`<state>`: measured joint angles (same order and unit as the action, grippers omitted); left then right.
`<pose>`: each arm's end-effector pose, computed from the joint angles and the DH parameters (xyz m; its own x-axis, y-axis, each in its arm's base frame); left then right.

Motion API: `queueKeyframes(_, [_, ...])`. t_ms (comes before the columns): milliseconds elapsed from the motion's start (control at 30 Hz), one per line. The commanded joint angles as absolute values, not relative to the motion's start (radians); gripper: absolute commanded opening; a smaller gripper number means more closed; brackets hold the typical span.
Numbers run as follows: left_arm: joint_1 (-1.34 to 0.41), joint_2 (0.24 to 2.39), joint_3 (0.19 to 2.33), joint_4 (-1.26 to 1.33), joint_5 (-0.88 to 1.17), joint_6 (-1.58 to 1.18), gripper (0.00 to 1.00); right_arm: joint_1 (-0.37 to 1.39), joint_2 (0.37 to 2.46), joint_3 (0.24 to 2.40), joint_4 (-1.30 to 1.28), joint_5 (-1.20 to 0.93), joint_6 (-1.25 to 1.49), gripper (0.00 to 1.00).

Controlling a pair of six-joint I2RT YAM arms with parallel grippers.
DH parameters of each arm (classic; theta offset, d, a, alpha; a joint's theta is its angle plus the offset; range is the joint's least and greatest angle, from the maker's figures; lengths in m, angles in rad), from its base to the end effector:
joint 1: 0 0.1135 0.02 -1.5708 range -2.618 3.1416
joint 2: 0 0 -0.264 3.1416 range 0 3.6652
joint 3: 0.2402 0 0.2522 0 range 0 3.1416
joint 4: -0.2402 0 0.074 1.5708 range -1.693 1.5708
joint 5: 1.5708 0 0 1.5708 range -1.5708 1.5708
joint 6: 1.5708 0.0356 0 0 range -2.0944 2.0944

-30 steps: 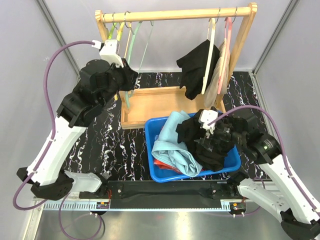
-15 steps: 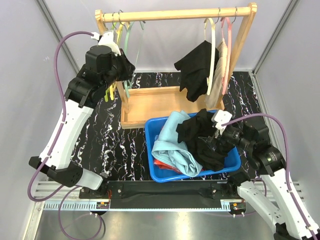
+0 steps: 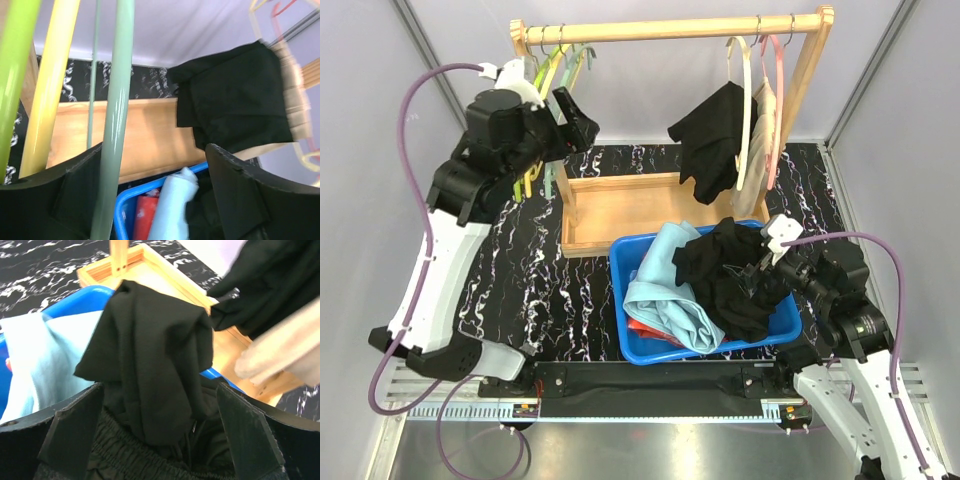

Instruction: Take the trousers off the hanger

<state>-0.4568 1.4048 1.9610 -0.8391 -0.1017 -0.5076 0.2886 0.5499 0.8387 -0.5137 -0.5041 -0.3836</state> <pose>0.2330 -0.1105 0.5236 -0.3897 -0.3473 -0.8530 0.1853 0.8777 -0.4420 0.1055 0.0493 0.3553 0.0640 -0.3228 -0.9443 -0.7297 0.6304 -0.2649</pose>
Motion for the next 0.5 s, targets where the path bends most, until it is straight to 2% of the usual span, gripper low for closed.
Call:
queueKeyframes(0, [-0.451,1.325,2.054,-0.828,-0.045,-0.534,0.85,0.273,0.537,0.825,-0.439,-0.442,-0.310,1.00])
queueKeyframes(267, [-0.451,1.241,2.031,-0.778,0.026,-0.555,0.88,0.227,0.518,0.776,-0.356,-0.269,-0.190,1.00])
queueKeyframes(467, [-0.462,1.239,1.993,-0.669,0.170,-0.566,0.88,0.221,0.494,0.813,-0.419,-0.311,-0.196,1.00])
